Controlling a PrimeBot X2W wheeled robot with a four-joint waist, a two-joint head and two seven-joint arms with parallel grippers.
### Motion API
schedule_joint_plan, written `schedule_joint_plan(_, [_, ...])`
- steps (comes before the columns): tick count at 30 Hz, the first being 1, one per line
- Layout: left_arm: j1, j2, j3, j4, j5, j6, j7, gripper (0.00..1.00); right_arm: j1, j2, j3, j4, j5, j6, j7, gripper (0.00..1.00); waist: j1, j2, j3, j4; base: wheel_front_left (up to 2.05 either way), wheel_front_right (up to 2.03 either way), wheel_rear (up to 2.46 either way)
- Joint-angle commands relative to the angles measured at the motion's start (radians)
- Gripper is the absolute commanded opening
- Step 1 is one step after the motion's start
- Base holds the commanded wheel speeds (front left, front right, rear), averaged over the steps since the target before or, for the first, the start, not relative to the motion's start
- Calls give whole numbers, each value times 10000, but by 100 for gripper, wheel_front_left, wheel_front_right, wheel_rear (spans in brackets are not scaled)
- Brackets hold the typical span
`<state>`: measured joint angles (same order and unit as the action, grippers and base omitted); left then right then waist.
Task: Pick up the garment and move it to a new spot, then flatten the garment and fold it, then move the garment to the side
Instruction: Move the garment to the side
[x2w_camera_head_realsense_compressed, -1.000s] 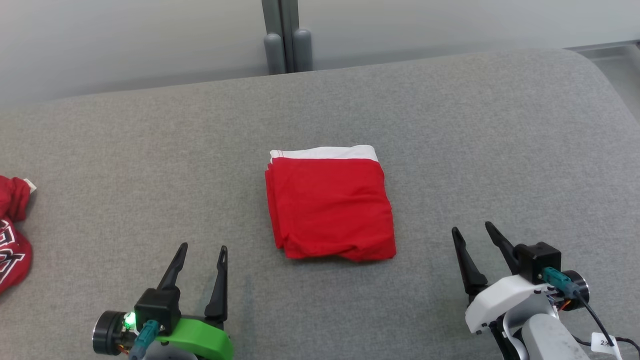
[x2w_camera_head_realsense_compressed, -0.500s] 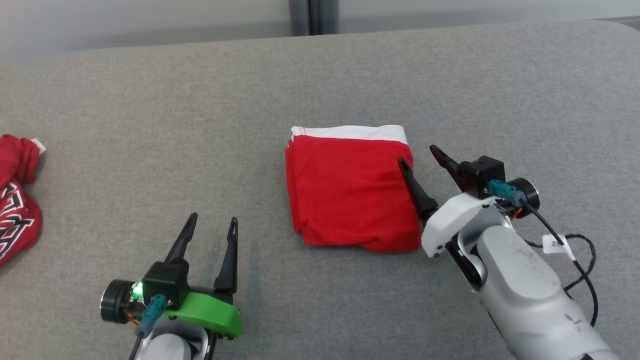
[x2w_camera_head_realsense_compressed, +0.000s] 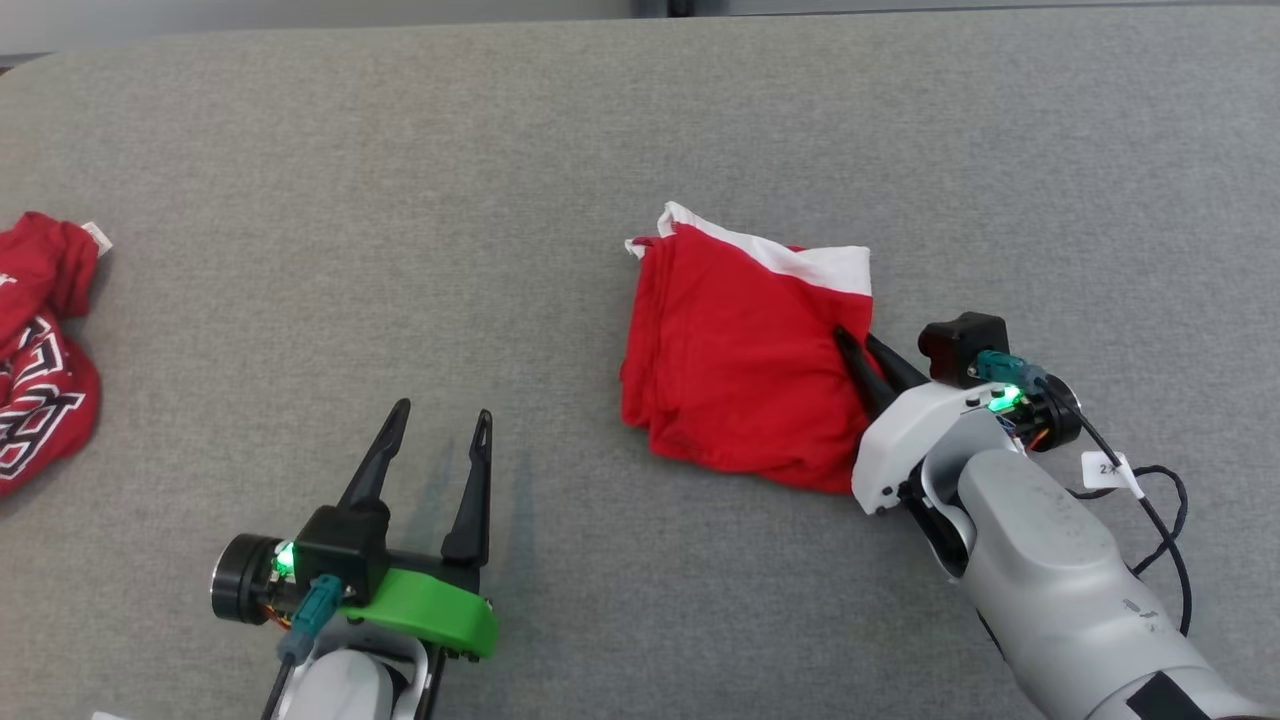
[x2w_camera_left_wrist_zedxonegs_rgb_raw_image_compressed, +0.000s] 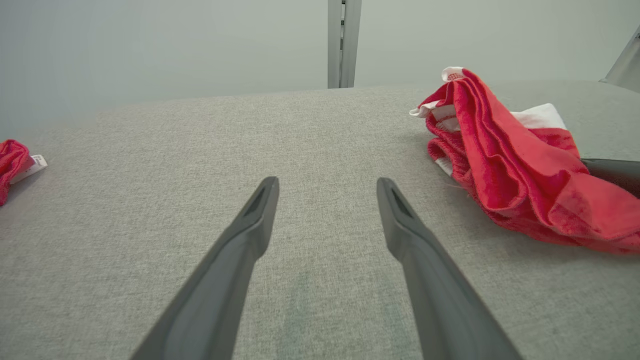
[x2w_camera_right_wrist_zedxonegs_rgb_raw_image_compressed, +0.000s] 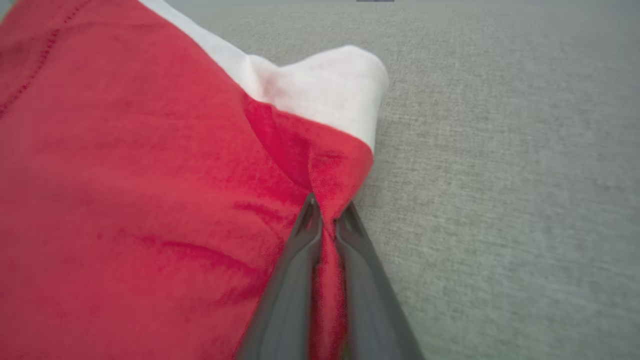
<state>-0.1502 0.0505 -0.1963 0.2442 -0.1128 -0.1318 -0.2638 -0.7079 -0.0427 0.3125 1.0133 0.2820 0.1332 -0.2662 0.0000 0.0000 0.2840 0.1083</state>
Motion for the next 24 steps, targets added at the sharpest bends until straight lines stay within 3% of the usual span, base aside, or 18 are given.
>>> schedule_joint_plan(1, [23, 58, -47, -64, 60, 34, -10, 100, 350, -178, -222, -95, 42, -47, 49, 0, 0, 0, -254, -627, 0, 0, 0])
schedule_joint_plan(14, [16, 418, -911, -273, -53, 34, -8, 100, 1642, -106, -273, -2142, 158, -32, 23, 0, 0, 0, -699, -4401, 0, 0, 0])
schedule_joint_plan(24, [-61, 575, -1887, -315, -280, 34, -8, 100, 2201, -98, -196, -2641, 142, -32, 20, 0, 0, 0, -715, -6083, 0, 0, 0])
